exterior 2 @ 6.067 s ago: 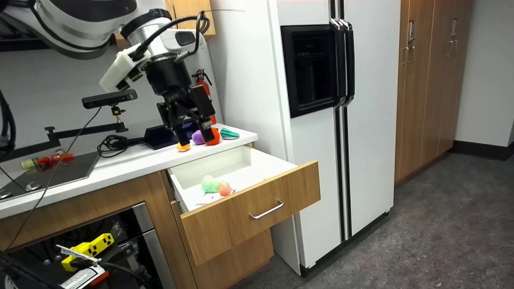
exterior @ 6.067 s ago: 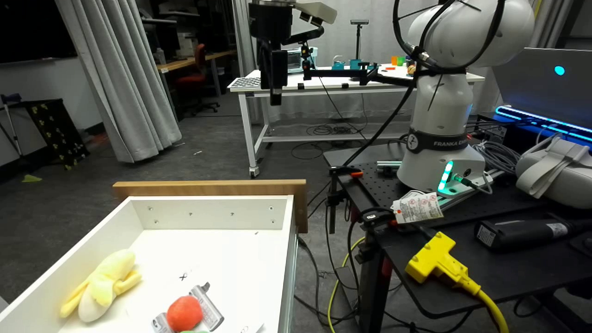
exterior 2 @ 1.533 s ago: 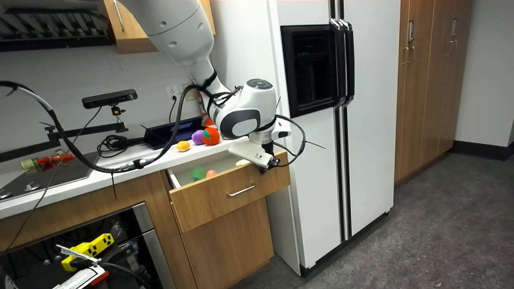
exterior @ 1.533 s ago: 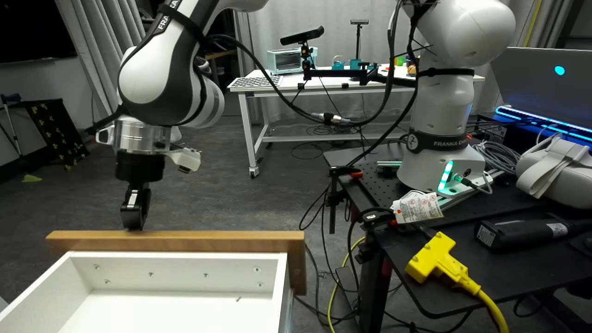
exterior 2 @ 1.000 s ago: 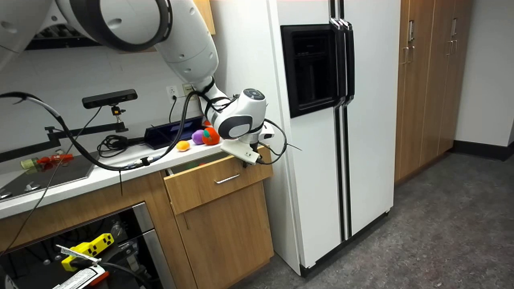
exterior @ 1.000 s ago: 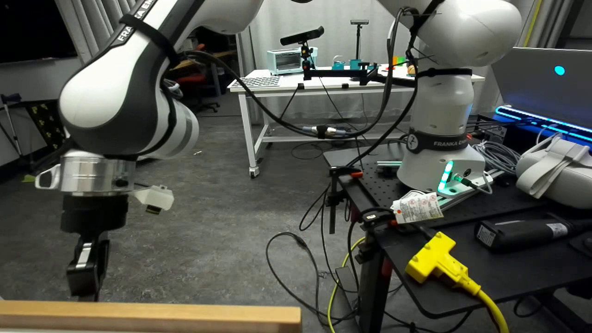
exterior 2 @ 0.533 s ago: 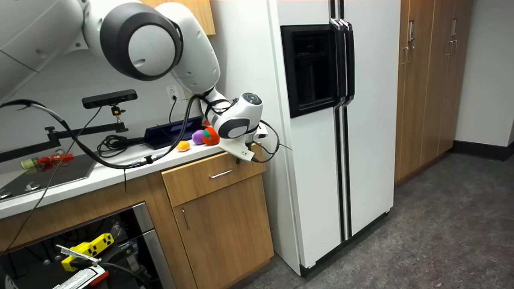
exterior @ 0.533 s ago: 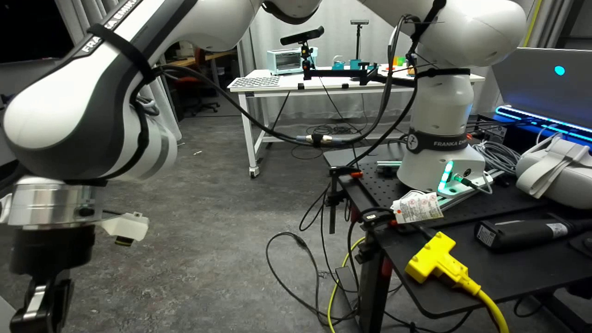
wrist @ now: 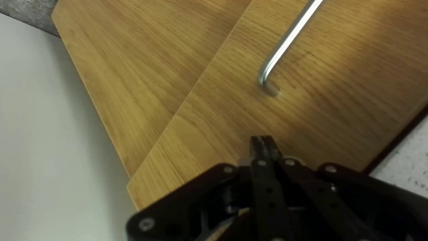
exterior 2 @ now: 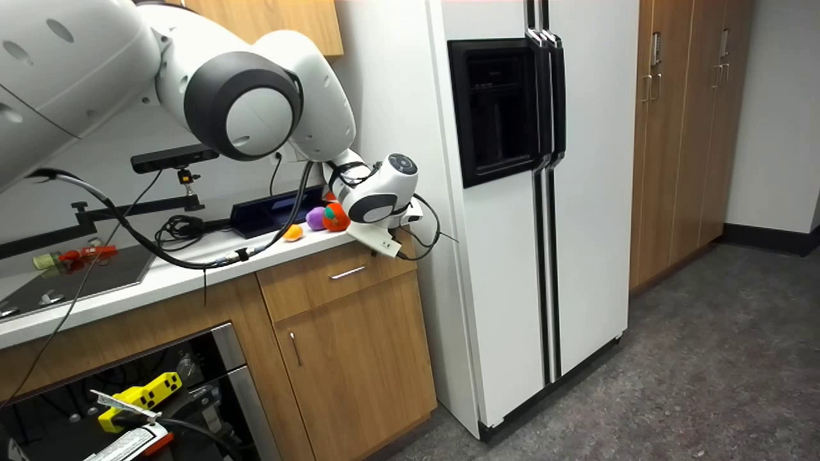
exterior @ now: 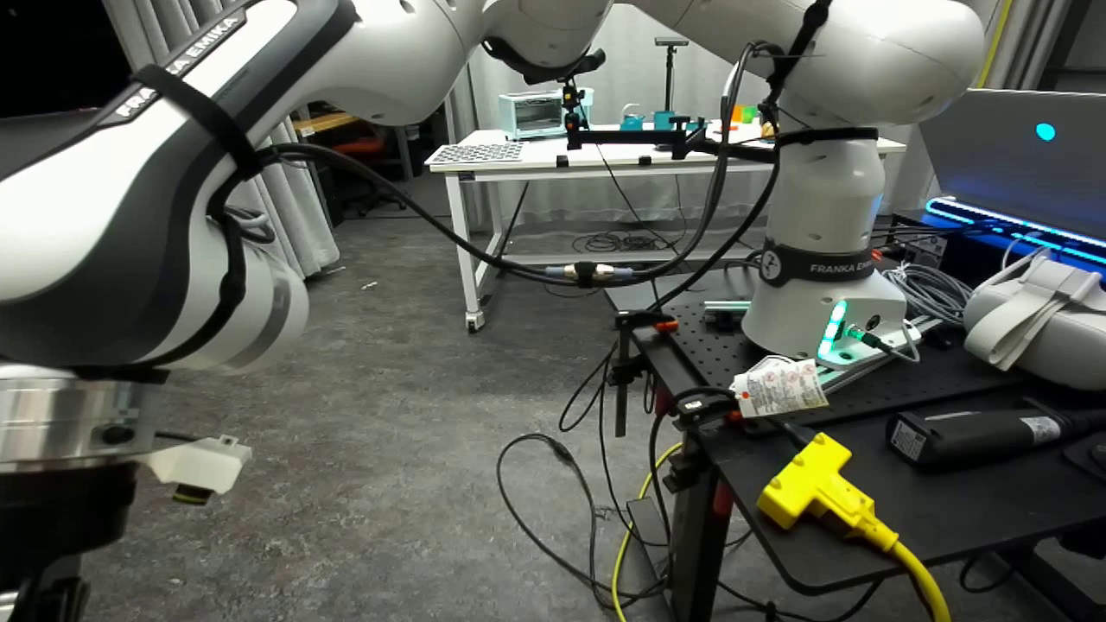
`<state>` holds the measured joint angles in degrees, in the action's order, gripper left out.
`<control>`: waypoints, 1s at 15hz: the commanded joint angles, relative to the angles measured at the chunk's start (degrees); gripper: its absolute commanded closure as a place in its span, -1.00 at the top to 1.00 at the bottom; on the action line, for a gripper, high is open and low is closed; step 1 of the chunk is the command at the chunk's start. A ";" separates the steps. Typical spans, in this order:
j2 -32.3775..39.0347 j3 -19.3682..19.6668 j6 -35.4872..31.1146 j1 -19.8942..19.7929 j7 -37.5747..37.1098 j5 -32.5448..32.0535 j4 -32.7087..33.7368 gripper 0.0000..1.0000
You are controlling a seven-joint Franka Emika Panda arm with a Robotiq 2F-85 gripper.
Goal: Push the drawer closed
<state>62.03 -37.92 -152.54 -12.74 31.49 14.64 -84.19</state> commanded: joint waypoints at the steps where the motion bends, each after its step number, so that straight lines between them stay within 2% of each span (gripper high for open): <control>1: 3.57 -1.78 1.70 1.23 2.11 0.47 5.63 -1.00; 5: 1.38 0.44 2.85 1.14 3.25 -1.25 4.59 -1.00; 7: -1.76 2.37 3.37 0.70 2.87 -2.78 1.93 -1.00; 10: -7.83 5.47 3.97 -0.54 2.22 -4.55 -3.50 -1.00; 15: -20.28 9.22 3.63 -2.56 2.60 -3.46 -14.71 -1.00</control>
<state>51.84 -30.55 -150.20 -13.65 33.83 10.50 -89.22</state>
